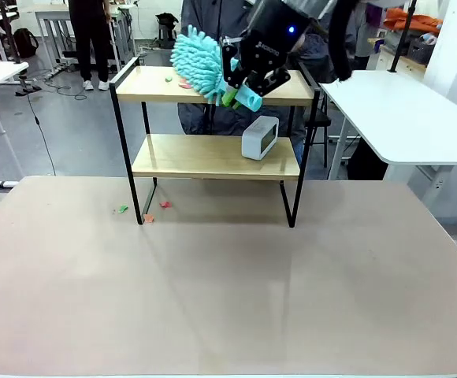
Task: Clean the shelf.
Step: Clean the remaining tier of the Shelf with the Duster once objects are removed.
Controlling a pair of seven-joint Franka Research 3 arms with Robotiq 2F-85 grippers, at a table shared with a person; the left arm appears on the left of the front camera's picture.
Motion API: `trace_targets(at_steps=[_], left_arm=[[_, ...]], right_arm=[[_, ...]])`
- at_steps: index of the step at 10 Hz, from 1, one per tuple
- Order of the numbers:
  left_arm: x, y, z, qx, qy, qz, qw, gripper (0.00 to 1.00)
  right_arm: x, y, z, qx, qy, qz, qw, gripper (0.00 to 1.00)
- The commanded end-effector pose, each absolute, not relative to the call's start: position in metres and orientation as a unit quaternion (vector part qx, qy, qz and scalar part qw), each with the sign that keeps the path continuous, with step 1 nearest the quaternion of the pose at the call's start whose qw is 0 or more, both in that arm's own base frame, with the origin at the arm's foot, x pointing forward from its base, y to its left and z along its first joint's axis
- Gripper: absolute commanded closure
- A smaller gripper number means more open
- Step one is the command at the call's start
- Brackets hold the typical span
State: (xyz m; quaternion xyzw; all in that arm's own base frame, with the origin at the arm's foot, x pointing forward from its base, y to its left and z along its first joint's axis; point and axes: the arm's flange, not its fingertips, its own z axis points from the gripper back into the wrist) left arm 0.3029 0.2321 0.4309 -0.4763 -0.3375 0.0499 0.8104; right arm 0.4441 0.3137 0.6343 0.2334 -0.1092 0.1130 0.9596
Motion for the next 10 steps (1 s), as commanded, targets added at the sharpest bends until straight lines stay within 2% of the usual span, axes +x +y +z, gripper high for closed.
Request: trace_targets(at_steps=[1,5,7,8,10], left_arm=[[0.304,0.232,0.432,-0.48,-0.351,0.041,0.803,0.0],[0.304,0.232,0.432,-0.48,-0.351,0.041,0.803,0.0],[0.304,0.232,0.432,-0.48,-0.351,0.041,0.803,0.0],[0.304,0.232,0.432,-0.48,-0.351,0.041,0.803,0.0],[0.304,0.232,0.432,-0.48,-0.351,0.041,0.803,0.0]], right_arm=[[0.456,0.309,0.646,0.221,-0.075,0.192,0.953,0.88],[0.449,0.261,0.673,0.234,0.002,0.316,0.92,0.88],[0.43,0.228,0.676,0.273,0.098,0.406,0.867,0.88],[0.421,0.214,0.674,0.289,0.113,0.413,0.856,0.88],[0.403,0.181,0.676,0.327,0.086,0.406,0.849,0.88]])
